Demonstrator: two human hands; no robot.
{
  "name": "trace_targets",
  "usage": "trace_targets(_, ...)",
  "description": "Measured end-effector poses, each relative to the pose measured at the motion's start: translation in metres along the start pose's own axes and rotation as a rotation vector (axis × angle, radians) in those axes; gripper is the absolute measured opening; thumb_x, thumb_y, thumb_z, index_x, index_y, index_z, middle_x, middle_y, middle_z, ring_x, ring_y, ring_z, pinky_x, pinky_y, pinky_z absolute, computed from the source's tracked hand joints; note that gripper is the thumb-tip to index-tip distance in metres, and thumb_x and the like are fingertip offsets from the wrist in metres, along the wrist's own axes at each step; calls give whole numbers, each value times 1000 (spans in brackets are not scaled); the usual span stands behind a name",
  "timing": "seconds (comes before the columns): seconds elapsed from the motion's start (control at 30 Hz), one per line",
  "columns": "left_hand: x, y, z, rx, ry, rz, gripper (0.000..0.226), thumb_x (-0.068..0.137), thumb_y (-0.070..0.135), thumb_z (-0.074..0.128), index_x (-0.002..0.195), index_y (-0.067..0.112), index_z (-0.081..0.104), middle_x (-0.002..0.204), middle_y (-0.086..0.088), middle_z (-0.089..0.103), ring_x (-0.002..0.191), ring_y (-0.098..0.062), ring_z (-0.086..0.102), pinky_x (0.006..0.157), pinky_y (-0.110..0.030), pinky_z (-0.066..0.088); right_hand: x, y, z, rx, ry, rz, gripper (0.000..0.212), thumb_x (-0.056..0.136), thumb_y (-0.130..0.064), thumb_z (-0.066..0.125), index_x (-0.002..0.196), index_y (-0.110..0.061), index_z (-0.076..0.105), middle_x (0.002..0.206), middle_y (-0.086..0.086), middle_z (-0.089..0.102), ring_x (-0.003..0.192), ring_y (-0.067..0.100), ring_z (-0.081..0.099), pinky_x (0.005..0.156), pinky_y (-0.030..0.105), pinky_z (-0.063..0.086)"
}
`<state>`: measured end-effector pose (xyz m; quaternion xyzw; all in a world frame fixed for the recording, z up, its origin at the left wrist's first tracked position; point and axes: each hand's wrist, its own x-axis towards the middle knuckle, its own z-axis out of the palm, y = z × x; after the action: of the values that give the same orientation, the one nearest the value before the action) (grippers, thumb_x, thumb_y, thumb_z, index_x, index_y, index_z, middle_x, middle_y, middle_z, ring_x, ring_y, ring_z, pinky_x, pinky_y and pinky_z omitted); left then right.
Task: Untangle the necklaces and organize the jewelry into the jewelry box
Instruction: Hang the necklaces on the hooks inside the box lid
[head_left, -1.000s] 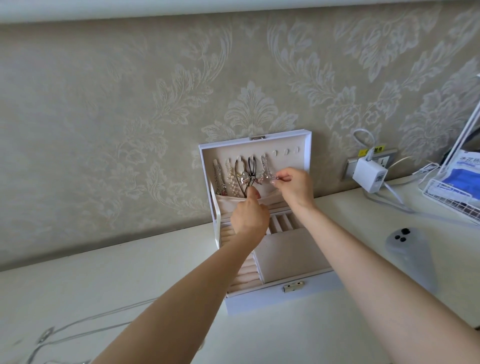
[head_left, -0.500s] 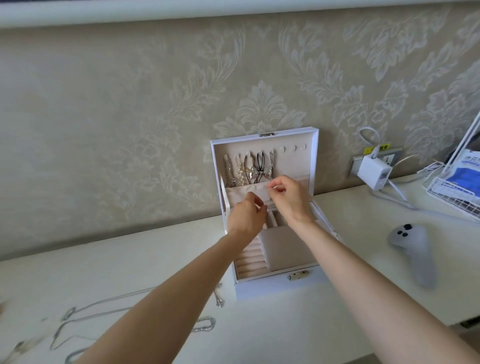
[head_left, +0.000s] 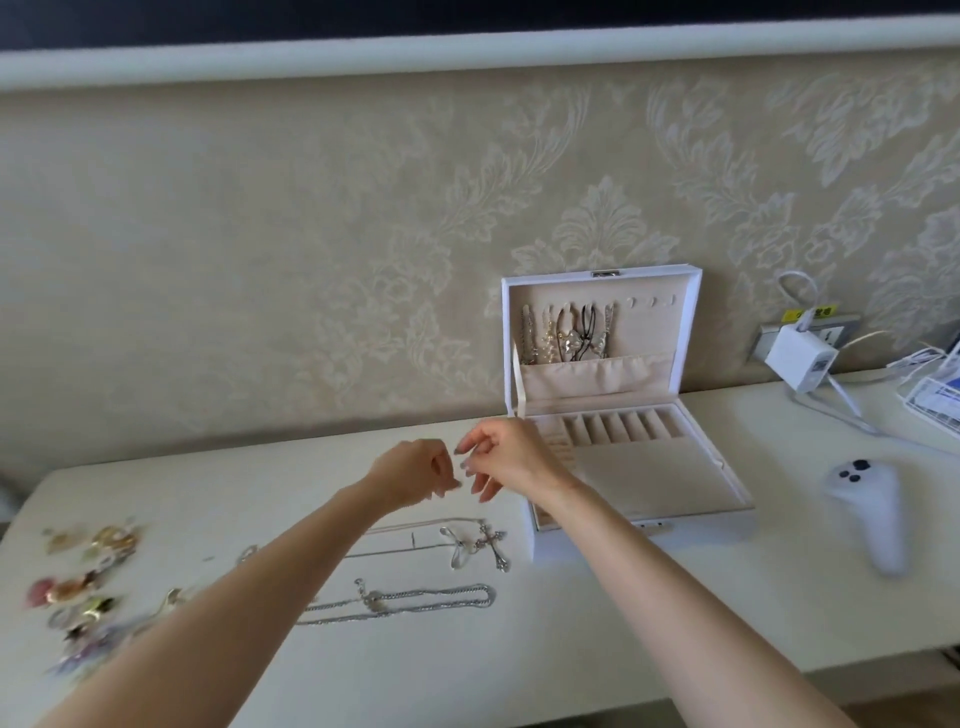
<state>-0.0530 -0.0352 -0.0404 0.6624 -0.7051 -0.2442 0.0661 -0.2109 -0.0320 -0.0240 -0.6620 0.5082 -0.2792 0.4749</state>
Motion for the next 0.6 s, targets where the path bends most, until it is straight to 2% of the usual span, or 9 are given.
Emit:
trace_targets(0.03,-3,-9,2,60,-53,-19,14,83,28,70,85,17,61,91,0,69,89,-17,63,83,-30,49,1,1,9,-44,-33,17,18,81,13,57,94,2,64,69,10,62,48,15,61,44,24,53)
trace_targets(0.1,-7,-24,9,144,-119,-58,27,79,27,74,99,14,62,107,-3,66,103,-20,60,91,-32,46,4,7,25,-243,-87,25,25,80,14,54,97,0,66,80,7,62,61,19,63,50,21,53)
trace_targets(0.2,-10,-40,19,157,-96,-75,35,77,27,76,105,14,59,112,-4,60,104,-21,57,89,-32,45,10,19,39,-594,-95,-9,28,81,8,50,99,-3,67,104,12,63,94,26,62,75,26,50)
trace_targets(0.27,-11,-46,25,168,-43,-65,29,82,29,71,104,16,57,113,-3,57,103,-21,56,88,-31,44,11,28,43,-729,-98,-13,24,83,6,49,101,0,63,110,17,60,101,32,60,84,32,49)
trace_targets(0.43,-13,-45,31,207,51,-11,22,88,33,63,102,17,58,111,-2,54,103,-22,55,88,-30,43,12,30,48,-908,-100,6,26,85,9,47,105,2,62,113,20,58,102,36,60,77,34,45)
trace_targets(0.6,-12,-45,34,232,90,19,18,92,31,55,101,16,60,112,-3,55,105,-23,54,89,-32,44,16,28,44,-890,-135,54,25,87,-4,52,110,0,62,117,17,59,105,33,60,83,33,48)
